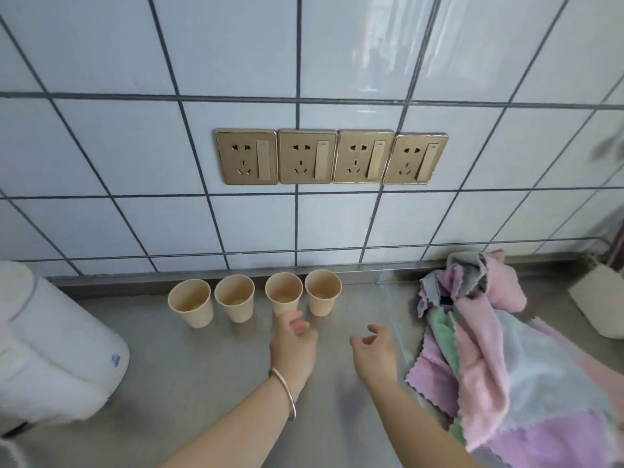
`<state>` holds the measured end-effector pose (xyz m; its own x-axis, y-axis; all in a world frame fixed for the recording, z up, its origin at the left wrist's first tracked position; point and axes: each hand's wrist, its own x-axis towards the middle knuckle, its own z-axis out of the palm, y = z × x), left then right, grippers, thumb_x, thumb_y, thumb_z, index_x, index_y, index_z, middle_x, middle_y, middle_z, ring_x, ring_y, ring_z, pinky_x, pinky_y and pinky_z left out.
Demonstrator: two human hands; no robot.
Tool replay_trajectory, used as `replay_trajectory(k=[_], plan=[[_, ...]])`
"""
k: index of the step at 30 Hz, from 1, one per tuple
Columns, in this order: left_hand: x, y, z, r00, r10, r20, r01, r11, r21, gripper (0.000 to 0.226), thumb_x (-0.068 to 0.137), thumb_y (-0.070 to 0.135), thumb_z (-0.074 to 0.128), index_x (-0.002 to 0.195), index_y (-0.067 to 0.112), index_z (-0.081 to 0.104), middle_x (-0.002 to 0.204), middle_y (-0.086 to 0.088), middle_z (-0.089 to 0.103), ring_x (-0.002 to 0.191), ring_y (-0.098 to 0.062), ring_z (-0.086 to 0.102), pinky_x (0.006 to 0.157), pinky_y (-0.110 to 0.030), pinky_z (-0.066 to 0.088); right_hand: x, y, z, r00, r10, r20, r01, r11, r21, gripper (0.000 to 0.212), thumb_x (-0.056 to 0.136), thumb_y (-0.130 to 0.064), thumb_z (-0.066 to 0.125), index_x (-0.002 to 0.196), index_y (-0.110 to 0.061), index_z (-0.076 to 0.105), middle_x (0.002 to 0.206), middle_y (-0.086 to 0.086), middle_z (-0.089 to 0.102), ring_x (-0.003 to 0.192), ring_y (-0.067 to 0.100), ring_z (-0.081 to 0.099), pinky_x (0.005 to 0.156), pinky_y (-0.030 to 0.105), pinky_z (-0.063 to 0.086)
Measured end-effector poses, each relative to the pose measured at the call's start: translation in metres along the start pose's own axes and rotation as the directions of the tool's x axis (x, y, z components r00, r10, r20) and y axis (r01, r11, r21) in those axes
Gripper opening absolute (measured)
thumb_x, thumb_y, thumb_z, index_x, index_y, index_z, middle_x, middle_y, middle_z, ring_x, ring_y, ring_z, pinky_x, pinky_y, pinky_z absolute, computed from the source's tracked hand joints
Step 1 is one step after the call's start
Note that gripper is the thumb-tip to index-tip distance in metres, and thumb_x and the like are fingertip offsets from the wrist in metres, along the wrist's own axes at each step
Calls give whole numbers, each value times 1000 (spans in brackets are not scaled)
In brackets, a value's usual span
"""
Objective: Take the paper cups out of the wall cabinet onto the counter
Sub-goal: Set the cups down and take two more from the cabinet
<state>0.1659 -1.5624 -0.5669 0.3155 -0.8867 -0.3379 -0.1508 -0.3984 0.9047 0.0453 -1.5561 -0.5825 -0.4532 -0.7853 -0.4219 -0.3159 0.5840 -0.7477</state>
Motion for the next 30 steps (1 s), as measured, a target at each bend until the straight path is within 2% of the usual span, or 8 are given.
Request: replay_trajectory(k=[3,7,10,14,19,24,28,30], plan=[[-19,8,4,993,84,82,-84,996,-13,33,84,-1,55,115,9,53,97,-4,58,70,-7,50,47,1,37,-27,5,-26,997,31,-75,-27,998,60,48,86,-21,57,131,-11,45,115,8,57,105,27,57,87,32,42],[-54,15,21,957,150,246,-149,989,-25,35,82,-2,55,116,6,53,94,-5,59,74,-19,53,54,-17,41,-71,25,-69,975,82,-209,-50,986,156,42,86,-21,56,126,-12,47,100,1,54,87,20,53,77,28,40],[-98,19,35,890,248,382,-272,962,7,33,83,-1,55,115,8,53,97,-7,60,68,-12,53,54,-12,41,-106,44,-104,952,121,-281,-56,971,231,39,88,-23,52,126,-15,46,108,1,56,88,19,52,74,27,37],[-174,19,51,758,269,595,-360,932,36,27,81,4,59,104,15,52,88,2,62,79,-20,57,65,-26,39,-163,79,-145,904,187,-385,-55,943,329,46,87,-24,55,130,-11,45,117,8,60,94,24,55,76,25,37],[-289,13,79,552,266,790,-429,903,-5,32,84,4,57,113,14,49,99,-1,57,86,-20,55,68,-25,39,-257,143,-206,786,299,-541,-32,894,447,43,88,-25,56,128,-14,46,98,-2,54,82,17,55,56,21,41],[-446,-17,94,242,225,944,-495,865,-80,32,85,6,55,115,15,47,98,-2,56,87,-21,55,83,-36,47,-382,224,-276,589,426,-687,14,844,536,39,87,-25,57,124,-13,50,98,-2,55,90,17,52,77,24,37],[-596,-55,79,5,207,978,-512,841,-176,33,84,5,58,114,15,48,91,2,56,78,-12,54,65,-21,42,-512,289,-318,395,495,-774,61,826,560,34,88,-25,57,120,-15,51,99,-1,56,89,16,53,75,23,36],[-673,-75,62,-105,177,978,-496,843,-206,37,84,8,60,117,16,48,92,2,58,81,-15,55,66,-22,43,-578,319,-332,279,528,-802,73,821,566,26,88,-23,58,112,-16,53,93,-4,56,89,16,53,75,22,36]])
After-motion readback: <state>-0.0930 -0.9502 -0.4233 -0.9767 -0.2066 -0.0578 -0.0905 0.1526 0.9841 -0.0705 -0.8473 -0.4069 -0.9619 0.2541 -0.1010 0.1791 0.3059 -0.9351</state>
